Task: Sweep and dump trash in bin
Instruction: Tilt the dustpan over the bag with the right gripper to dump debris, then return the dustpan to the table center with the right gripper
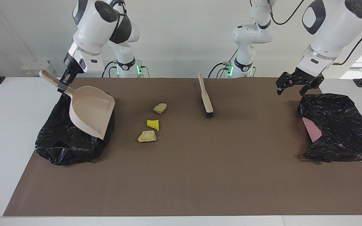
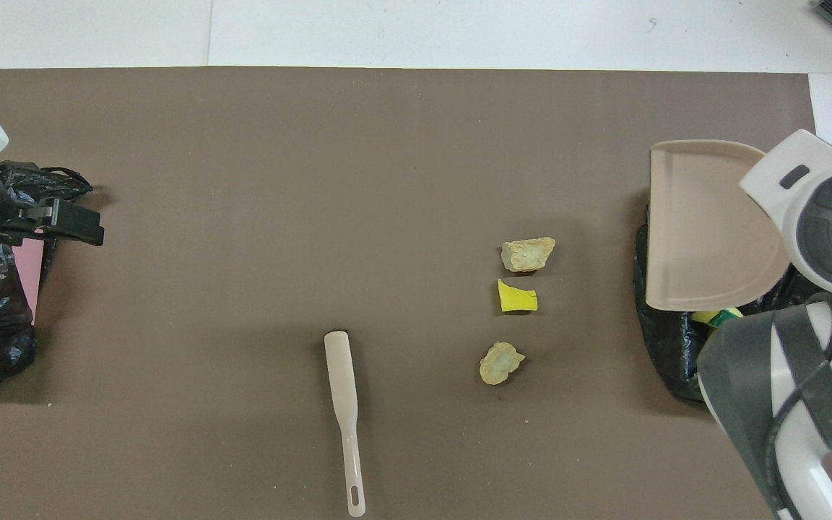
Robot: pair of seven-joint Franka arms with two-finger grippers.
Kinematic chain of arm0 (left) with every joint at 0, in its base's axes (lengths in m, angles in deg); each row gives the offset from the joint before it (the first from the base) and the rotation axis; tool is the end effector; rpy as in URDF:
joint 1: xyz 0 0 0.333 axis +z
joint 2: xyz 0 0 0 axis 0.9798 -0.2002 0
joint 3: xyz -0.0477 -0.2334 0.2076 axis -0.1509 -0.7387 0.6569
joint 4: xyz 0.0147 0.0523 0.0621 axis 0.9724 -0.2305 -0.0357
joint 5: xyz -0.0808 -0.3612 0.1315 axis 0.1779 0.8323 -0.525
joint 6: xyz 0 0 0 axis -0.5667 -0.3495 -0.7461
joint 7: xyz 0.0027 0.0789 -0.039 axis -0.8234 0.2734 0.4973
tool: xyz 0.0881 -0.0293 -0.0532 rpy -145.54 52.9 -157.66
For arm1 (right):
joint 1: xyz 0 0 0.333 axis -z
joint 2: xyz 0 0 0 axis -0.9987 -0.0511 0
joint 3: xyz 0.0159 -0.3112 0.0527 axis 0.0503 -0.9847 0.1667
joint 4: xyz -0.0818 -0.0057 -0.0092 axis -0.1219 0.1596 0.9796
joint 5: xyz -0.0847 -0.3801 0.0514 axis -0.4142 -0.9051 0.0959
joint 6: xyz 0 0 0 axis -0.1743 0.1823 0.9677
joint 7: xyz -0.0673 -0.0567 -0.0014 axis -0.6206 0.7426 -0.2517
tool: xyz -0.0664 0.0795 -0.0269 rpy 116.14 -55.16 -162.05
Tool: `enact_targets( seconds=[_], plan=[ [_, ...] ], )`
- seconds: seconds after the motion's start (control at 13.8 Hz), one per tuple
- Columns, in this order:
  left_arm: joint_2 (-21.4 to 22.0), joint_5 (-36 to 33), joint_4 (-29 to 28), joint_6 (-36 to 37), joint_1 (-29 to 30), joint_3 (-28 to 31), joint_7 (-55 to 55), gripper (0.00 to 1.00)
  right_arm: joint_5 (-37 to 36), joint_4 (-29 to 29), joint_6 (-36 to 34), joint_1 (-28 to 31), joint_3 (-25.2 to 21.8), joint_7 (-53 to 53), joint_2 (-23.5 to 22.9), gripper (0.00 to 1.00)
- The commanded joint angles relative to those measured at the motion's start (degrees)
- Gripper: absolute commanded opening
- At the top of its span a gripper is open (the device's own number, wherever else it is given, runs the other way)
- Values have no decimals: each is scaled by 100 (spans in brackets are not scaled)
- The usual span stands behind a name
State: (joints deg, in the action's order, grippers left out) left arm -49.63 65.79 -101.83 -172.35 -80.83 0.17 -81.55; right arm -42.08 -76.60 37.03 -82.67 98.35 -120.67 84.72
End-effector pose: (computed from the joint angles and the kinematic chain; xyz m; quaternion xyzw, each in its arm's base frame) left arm 0.5592 -0.0519 0.6018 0.9992 -0.0339 -0.0044 0.0188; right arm 0.5452 0.0490 0.5834 0.7244 0.6024 -0.1383 0.3054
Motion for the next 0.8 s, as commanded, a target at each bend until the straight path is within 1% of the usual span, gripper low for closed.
enact_targets(
  seconds=[0.0,0.07,0.22,0.29,0.44,0.51,0.65,0.73],
  plan=[
    [25,-126,84,-8,-61,87,13,100,549,659,-288,-395,-2,1210,-508,0],
    [25,-126,84,-87,-26,87,4,100,734,1053,-437,-597,-11,1518,-815,0],
    [68,-117,67,25,-43,96,13,100,789,1923,-815,-922,-2,2361,-1501,0],
    [86,-117,67,52,-61,88,13,100,824,2197,-843,-1089,-2,2835,-1756,0],
    [86,-126,84,149,-70,96,-5,100,859,2505,-800,-1485,-11,4055,-2187,0],
    [95,-135,84,175,-70,96,-40,100,903,2777,-834,-1573,-2,4470,-2433,0],
    [95,-135,76,184,-87,96,-40,100,1472,3165,-756,-1680,-2,5376,-2742,0],
    [95,-135,75,176,-87,88,-40,100,1527,3323,-755,-1793,-2,5719,-2900,0]
  ],
)
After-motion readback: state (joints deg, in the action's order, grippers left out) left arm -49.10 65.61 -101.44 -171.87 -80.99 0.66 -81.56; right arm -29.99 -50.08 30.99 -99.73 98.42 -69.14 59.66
